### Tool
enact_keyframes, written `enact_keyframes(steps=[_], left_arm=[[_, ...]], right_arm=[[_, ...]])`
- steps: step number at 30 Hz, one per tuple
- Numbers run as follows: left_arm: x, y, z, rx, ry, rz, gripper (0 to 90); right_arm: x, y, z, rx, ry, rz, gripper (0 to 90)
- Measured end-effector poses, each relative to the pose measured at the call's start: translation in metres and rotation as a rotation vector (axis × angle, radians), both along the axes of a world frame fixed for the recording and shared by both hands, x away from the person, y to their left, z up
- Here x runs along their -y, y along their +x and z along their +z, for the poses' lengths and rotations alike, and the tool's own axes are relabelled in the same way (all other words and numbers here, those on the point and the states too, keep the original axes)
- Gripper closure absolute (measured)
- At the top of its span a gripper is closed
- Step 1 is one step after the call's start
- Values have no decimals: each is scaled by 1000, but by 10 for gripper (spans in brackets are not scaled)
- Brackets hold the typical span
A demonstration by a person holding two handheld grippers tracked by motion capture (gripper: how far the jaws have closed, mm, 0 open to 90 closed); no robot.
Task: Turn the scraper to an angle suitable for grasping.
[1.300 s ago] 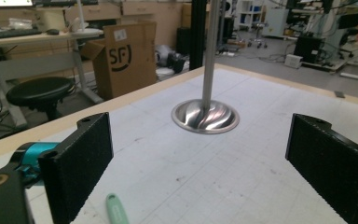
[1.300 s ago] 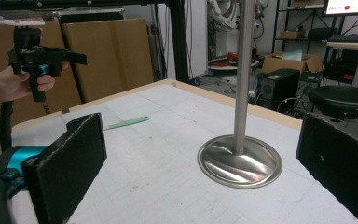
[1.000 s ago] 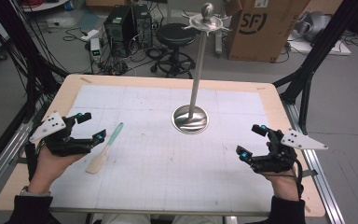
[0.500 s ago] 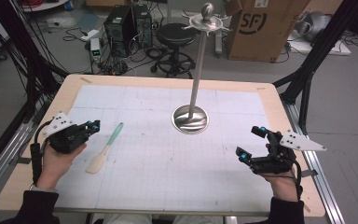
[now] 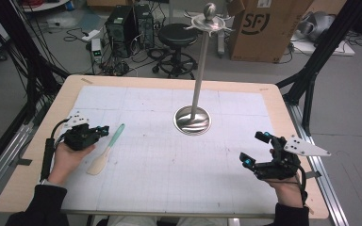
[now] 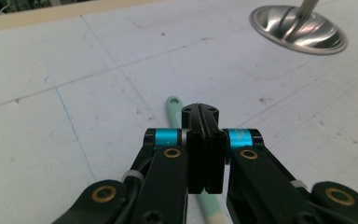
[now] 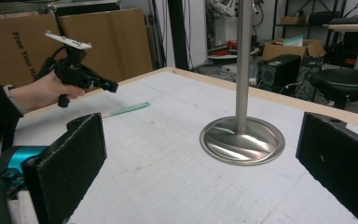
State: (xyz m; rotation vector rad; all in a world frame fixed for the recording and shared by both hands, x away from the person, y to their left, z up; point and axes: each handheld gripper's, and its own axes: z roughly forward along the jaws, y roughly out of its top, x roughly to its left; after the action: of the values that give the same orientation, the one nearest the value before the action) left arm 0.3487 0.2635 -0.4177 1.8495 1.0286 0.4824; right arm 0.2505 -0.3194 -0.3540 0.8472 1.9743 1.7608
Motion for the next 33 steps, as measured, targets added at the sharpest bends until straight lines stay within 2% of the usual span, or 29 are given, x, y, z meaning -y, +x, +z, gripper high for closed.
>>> enact_keyframes(steps=[2, 6, 8, 10, 12, 13, 19, 23, 27, 31, 33], left_arm=[[2, 6, -7, -28, 17, 8, 896], [6, 11, -15, -58, 48, 17, 896], [8, 15, -20, -70, 58, 16, 896], [10, 18, -25, -73, 90, 21, 896], [11, 18, -26, -68, 98, 25, 896], [12, 19, -28, -64, 120, 27, 896], [15, 22, -32, -75, 138, 24, 896], [17, 21, -32, -68, 153, 26, 896], [23, 18, -31, -61, 185, 1, 896], [26, 16, -30, -62, 197, -11, 896], [29, 14, -29, -67, 203, -33, 897]], right_arm=[[0, -1, 0, 0, -2, 0, 6], [0, -3, 0, -5, -52, -17, 6], [0, -5, 0, -4, -61, -16, 6], [0, -6, 0, -4, -60, -17, 6], [1, -7, 1, -1, -57, -19, 6], [2, -7, 1, -1, -55, -20, 6], [3, -8, 0, -6, -48, -23, 6], [2, -7, 0, -5, -49, -21, 6], [2, -6, 0, -6, -46, -21, 6], [1, -5, -1, -10, -47, -17, 6], [0, -4, -1, -8, -48, -17, 6]])
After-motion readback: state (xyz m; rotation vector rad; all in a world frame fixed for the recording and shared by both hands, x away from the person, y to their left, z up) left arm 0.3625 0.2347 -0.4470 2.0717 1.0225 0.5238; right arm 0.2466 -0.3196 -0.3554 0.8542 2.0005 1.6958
